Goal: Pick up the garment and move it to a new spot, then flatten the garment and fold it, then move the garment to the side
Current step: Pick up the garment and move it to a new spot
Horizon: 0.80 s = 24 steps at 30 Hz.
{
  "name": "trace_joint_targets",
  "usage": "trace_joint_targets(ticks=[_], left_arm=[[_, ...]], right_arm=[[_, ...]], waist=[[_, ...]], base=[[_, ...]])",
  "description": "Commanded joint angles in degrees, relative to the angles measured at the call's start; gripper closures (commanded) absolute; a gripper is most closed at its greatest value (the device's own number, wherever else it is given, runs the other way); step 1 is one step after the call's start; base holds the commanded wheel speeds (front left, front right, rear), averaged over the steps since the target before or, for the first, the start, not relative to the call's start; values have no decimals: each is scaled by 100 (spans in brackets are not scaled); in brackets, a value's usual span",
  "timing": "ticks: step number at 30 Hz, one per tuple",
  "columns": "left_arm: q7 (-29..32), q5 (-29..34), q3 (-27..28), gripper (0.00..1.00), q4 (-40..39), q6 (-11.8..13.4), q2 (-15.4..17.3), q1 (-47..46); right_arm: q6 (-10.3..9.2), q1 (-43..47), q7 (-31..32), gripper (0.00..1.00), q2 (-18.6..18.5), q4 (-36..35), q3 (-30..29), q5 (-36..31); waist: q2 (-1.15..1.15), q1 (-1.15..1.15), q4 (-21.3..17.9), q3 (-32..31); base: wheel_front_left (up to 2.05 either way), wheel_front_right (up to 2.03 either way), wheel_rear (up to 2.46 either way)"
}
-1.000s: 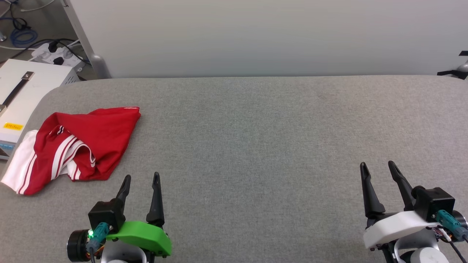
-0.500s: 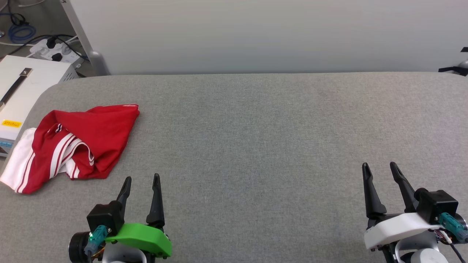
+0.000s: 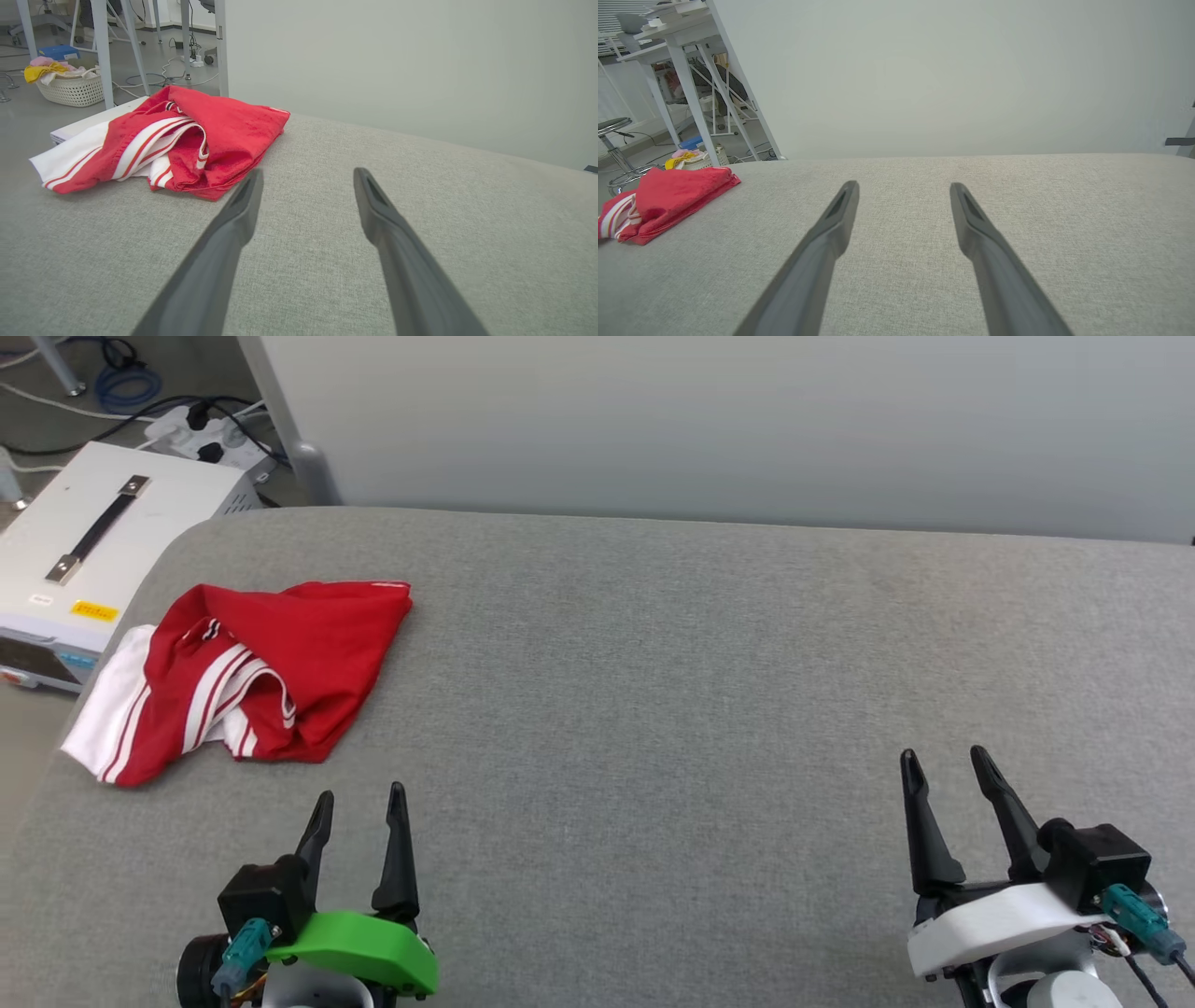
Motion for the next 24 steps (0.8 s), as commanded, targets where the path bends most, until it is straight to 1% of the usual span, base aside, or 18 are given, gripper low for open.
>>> trace_joint_targets(ticks=[1, 2, 3, 4, 10, 12, 14, 16, 20, 24], left_arm=[[-60, -36, 23, 0, 36, -23, -20, -15], [-68, -38, 34, 0, 39, -25, -20, -13], [-116, -50, 78, 0, 46, -37, -21, -18], [-131, -55, 88, 0, 41, -40, -22, -19], [-192, -85, 89, 0, 30, -88, -23, -9], [-192, -96, 65, 0, 14, -115, -23, 6], [-192, -154, -37, 0, -26, -224, -23, 38], [-192, -134, -110, 0, -28, -277, -23, 85], [-192, -150, -172, 0, -44, -285, -23, 152], [-192, -119, -213, 0, -71, -305, -23, 156]], right_arm=[[-4, 67, -65, 0, 2, -17, 88, 24], [-4, 72, -73, 0, 2, -15, 131, 25], [-4, 109, -120, 0, 3, -48, 303, 76], [-4, 117, -136, 0, 3, -60, 352, 91], [-4, 128, -195, 0, 3, -47, 414, 149], [-4, 136, -195, 0, 3, -40, 420, 145], [-4, 147, -195, 0, 3, -47, 430, 138], [-4, 141, -195, 0, 3, -84, 455, 144], [-4, 133, -195, 0, 3, -158, 483, 164], [-4, 152, -195, 0, 3, -147, 472, 144]], waist=[[0, 0, 292, -43], [0, 0, 345, -50], [0, 0, 731, -82], [0, 0, 871, -88], [0, 0, 1524, -101], [0, 0, 1687, -114], [0, 0, 1887, -133], [0, 0, 2011, -141], [0, 0, 2253, -177], [0, 0, 2403, -201]], base=[[0, 0, 0], [0, 0, 0], [0, 0, 0], [0, 0, 0], [0, 0, 0], [0, 0, 0], [0, 0, 0], [0, 0, 0], [0, 0, 0], [0, 0, 0]])
